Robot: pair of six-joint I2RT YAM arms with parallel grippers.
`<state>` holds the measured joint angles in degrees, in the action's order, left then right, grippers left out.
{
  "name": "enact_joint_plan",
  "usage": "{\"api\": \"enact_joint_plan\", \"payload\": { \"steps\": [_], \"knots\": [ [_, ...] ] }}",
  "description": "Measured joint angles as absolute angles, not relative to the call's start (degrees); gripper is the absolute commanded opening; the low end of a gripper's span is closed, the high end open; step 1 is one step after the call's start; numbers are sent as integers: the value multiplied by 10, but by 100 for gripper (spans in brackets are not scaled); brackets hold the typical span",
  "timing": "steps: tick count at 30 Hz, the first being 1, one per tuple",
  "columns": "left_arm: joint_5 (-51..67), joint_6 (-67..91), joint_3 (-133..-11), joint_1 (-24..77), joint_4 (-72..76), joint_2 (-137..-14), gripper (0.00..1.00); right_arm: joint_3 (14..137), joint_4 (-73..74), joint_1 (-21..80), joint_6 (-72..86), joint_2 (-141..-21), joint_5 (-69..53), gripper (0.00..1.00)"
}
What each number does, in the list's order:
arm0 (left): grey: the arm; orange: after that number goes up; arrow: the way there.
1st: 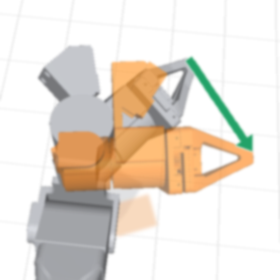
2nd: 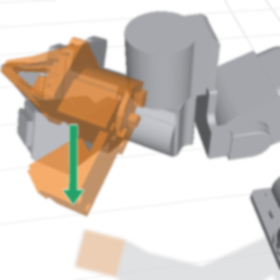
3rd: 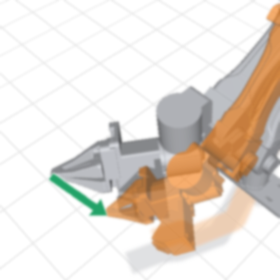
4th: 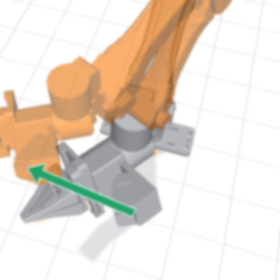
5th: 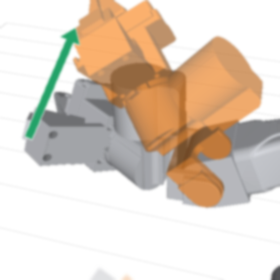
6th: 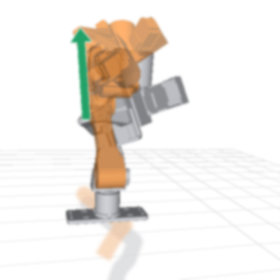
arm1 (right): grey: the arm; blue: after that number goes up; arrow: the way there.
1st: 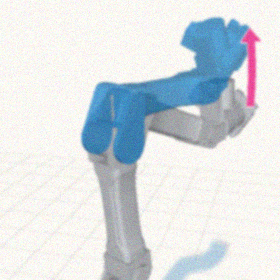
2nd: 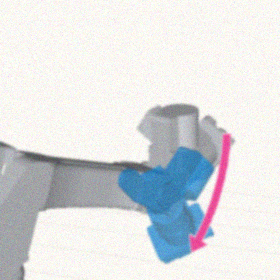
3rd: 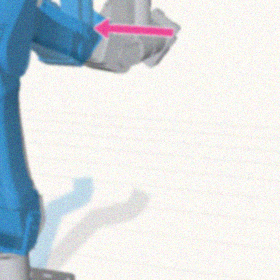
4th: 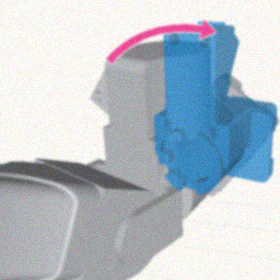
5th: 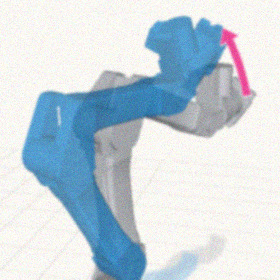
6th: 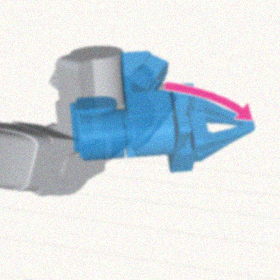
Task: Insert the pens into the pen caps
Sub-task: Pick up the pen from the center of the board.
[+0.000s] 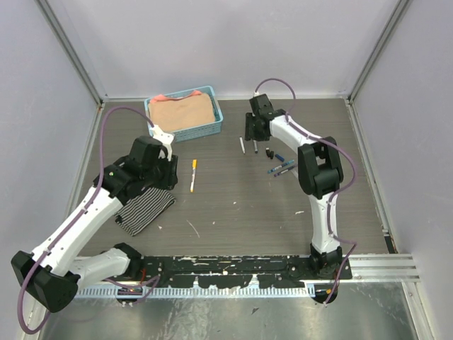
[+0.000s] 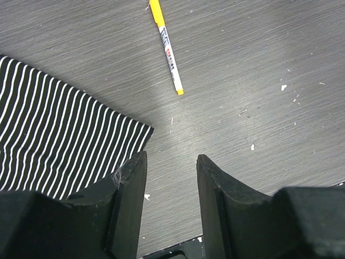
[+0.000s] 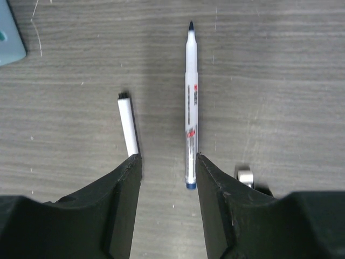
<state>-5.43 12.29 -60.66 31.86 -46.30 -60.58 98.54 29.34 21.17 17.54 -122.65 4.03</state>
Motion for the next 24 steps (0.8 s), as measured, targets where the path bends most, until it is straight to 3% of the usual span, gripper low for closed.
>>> {"api": "enact_joint_plan", "payload": {
  "steps": [18,24],
  "knots": [
    [-71,106,-606,319,-466,-605,49,1093,324,189,151,-1336,53,44],
    [-73,105,-606,319,-466,-606,50,1102,328,189,149,-1338,54,33]
  ]
}}
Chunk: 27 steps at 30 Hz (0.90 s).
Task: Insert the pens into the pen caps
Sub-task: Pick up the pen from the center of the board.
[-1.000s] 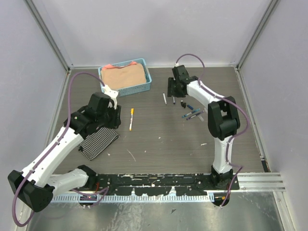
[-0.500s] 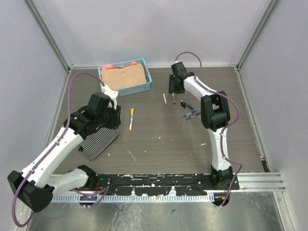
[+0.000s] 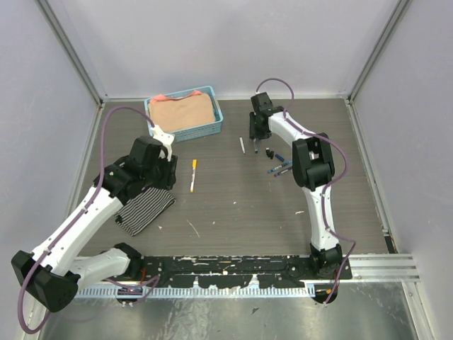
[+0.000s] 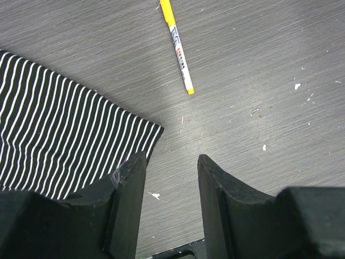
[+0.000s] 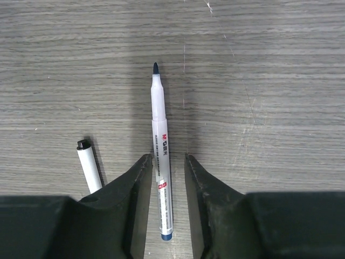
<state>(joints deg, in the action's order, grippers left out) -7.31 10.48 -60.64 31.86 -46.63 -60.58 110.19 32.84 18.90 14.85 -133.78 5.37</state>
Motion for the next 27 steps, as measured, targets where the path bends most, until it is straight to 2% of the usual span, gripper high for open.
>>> {"api": "enact_joint_plan", "payload": {
  "steps": [7,11,16,21,27],
  "knots": [
    [-73,105,-606,319,-466,-606,50,1121,340,189,146,-1353,60,27],
    [-73,105,-606,319,-466,-606,50,1127,346,190,143,-1357,64,14],
    [-73,105,-606,319,-466,-606,50,1121,340,192,141,-1355,63,7],
    [-72,107,-606,319,-466,-606,50,1058,319,192,153,-1315,50,6],
    [-48,128,-606,319,-462,-601,51,906,287,196,184,-1196,24,6]
  ]
}}
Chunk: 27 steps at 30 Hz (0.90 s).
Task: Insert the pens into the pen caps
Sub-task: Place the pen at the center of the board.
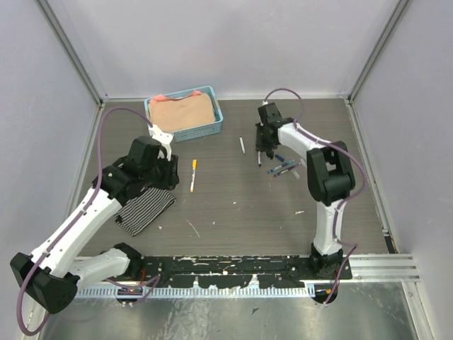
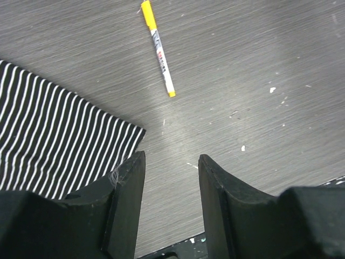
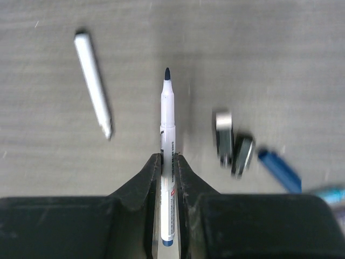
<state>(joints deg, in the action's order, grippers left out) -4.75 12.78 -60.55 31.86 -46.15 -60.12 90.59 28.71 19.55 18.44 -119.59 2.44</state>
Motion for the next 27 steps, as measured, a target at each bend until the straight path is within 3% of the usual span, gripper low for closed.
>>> {"api": "enact_joint_plan", "payload": {
  "steps": [7,14,27],
  "knots": [
    [-21,168,-594,319,-434,-594,51,695,233,251,236,-985,39,6],
    [-15,184,-594,319,-422,-593,52,512,211,405,340,-814,118,6],
    [-6,185,-580,319,-416,-590,51,469,244,510,490,-834,216,6]
  ]
}}
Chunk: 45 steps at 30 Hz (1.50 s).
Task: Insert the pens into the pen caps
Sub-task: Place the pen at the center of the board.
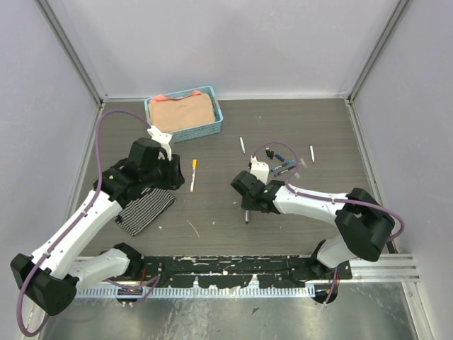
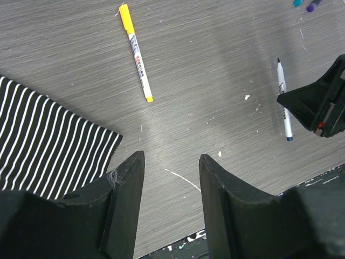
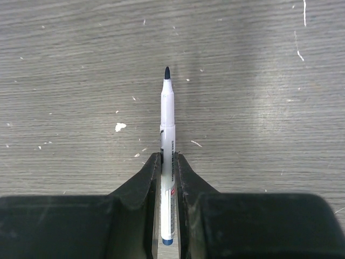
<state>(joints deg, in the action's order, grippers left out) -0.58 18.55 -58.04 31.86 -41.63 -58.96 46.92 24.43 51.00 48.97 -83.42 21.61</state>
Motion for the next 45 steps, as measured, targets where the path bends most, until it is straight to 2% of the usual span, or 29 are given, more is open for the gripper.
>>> {"api": "enact_joint_plan", "payload": {
  "steps": [12,19,25,34,38,45],
  "knots": [
    [-3,186,-580,319,-416,-590,51,469,256,528,521,-874,240,12],
    [-3,188,-580,319,-416,-594,51,469,255,528,525,-882,239,30],
    [-7,191,-580,319,-417,-597,55,469,251,528,526,-881,235,37],
    [7,208,-577,320,-415,-613,64,467,228,525,489,-823,213,42],
    [2,229,-570,346,-412,-617,66,429,159,491,457,-743,150,43],
    [-49,285,-570,445,-404,-658,65,340,99,305,444,-601,44,42]
  ]
}}
